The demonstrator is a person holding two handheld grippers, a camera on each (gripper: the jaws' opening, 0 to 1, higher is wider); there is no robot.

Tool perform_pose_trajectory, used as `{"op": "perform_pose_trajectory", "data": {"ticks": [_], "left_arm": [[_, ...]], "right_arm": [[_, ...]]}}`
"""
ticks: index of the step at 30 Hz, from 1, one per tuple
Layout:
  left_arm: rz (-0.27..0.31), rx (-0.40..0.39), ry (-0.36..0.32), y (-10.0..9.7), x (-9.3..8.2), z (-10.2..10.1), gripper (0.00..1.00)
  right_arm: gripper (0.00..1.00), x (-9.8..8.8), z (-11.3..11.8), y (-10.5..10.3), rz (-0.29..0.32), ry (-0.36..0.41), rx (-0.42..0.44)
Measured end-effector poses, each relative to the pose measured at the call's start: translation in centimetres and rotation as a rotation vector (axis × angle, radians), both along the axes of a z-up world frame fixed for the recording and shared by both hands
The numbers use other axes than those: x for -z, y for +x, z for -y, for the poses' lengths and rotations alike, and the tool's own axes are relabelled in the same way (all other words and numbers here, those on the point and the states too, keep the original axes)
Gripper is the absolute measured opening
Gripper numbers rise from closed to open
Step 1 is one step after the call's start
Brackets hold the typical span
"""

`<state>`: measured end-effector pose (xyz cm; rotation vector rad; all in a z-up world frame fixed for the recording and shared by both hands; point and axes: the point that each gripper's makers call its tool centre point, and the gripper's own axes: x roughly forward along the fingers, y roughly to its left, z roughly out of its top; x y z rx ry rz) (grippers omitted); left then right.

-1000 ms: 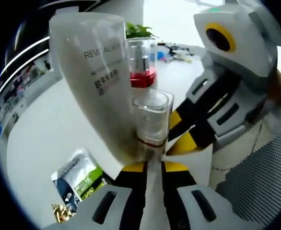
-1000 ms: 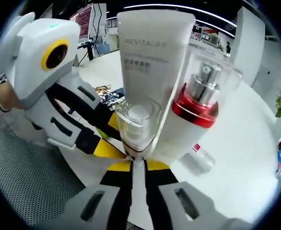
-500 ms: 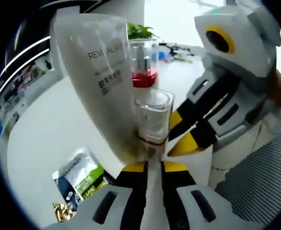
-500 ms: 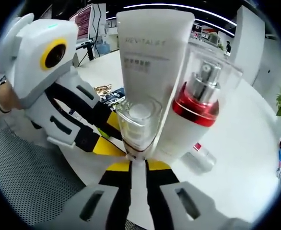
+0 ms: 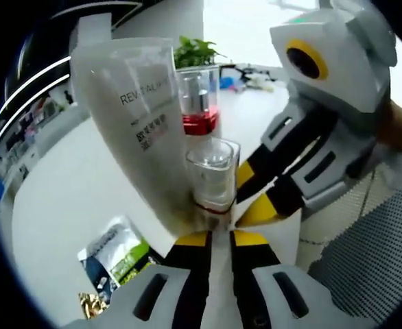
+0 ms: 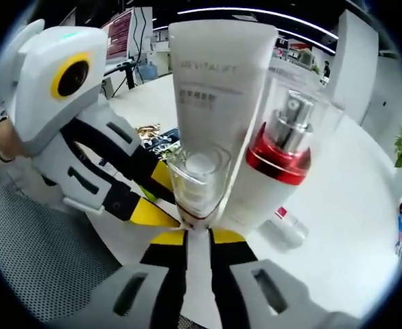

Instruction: Arrange the skincare products in the storage area until every visible bottle or jar stands upright without overlapping.

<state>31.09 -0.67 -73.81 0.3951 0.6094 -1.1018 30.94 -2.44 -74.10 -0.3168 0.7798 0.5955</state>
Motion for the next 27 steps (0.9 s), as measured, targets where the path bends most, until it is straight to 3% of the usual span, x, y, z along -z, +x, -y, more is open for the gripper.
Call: {"op": "perform_pose_trajectory", "data": {"ticks": [24, 27], "left_arm": [[0.010, -0.027, -0.008, 0.3, -0.7, -0.4, 0.07], [0.008, -0.032, -0.009, 0.4, -0.9, -0.5, 0.09]], "right_arm": [[0.13, -0.2, 0.6, 0.0, 0.018, -0.015, 0.011], [0.14, -0.4, 1.1, -0.2, 0.021, -0.051, 0.008]]}}
